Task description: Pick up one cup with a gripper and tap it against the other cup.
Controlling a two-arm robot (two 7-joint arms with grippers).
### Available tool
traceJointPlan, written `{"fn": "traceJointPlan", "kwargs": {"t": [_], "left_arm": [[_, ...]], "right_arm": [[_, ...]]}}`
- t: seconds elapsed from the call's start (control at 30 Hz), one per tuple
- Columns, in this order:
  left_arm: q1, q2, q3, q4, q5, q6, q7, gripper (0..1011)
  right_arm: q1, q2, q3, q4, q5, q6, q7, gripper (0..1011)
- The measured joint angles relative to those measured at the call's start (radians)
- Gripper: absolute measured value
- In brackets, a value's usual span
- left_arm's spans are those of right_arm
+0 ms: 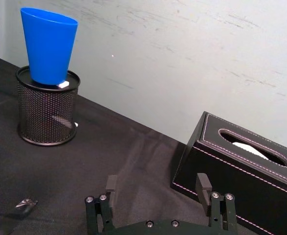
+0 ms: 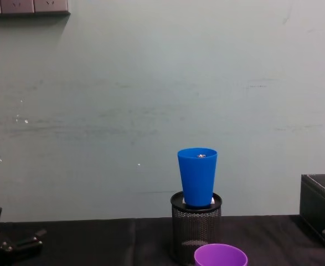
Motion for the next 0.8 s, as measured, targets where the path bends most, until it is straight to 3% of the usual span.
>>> {"fn": "traceJointPlan", "kwargs": {"t": [0.8], "left_arm": [[0.000, 0.000, 0.000, 0.000, 0.000, 0.000, 0.000, 1000]], "right_arm": [[0.000, 0.000, 0.000, 0.000, 0.000, 0.000, 0.000, 1003]]}}
